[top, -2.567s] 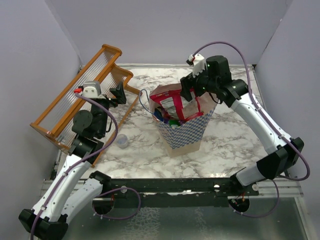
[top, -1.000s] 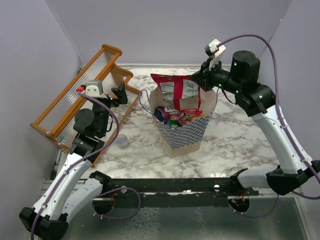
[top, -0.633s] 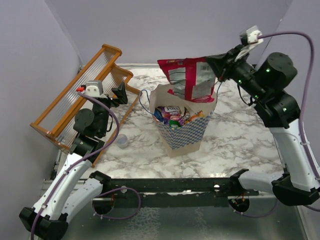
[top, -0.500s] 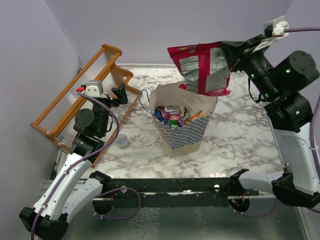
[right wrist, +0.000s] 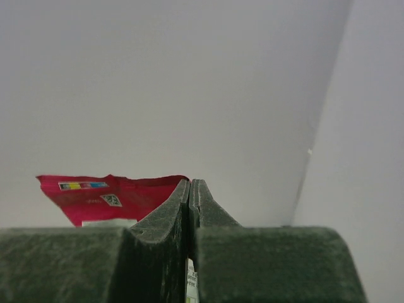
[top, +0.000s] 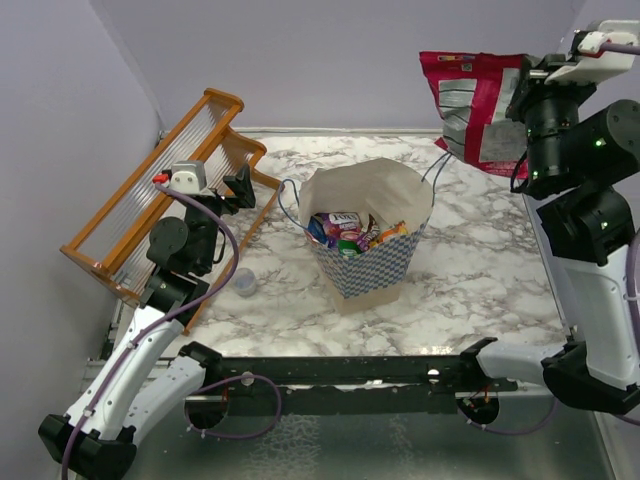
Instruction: Take the snacks out of the paper bag
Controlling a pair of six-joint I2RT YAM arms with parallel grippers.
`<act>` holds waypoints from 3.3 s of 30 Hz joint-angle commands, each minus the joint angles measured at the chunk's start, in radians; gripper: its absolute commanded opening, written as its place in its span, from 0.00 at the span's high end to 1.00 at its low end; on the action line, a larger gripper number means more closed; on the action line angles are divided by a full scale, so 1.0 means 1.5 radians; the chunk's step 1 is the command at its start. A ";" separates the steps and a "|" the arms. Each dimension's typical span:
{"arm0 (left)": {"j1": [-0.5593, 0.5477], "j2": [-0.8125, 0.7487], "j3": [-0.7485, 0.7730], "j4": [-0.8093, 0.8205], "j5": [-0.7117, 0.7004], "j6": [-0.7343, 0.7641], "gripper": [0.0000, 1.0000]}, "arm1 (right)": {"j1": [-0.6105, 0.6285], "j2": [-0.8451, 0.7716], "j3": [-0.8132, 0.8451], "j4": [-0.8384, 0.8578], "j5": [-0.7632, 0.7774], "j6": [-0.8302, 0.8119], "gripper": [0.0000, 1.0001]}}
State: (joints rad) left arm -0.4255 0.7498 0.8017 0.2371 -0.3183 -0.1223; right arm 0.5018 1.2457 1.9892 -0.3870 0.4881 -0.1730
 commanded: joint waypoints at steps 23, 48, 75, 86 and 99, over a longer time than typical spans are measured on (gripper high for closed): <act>-0.007 0.007 -0.002 0.007 0.024 -0.019 0.01 | -0.004 -0.165 -0.476 0.015 0.228 0.059 0.99; -0.027 0.034 -0.010 0.015 0.019 -0.013 0.01 | -0.312 0.119 -0.592 0.138 -0.310 0.341 0.99; -0.053 0.101 0.105 -0.238 -0.198 -0.172 0.01 | -0.526 0.231 -0.625 0.156 -0.373 0.317 0.62; -0.053 0.031 0.196 -0.426 -0.072 -0.260 0.01 | -0.524 0.022 -0.653 0.151 -0.529 0.335 0.01; -0.053 0.149 0.386 -0.548 0.154 -0.266 0.01 | -0.516 -0.035 -0.490 0.058 -0.796 0.366 0.01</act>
State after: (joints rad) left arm -0.5034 0.9577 1.3289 -0.5137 -0.2302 -0.5129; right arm -0.2859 1.1954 1.1595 -0.2634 -0.4450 0.3347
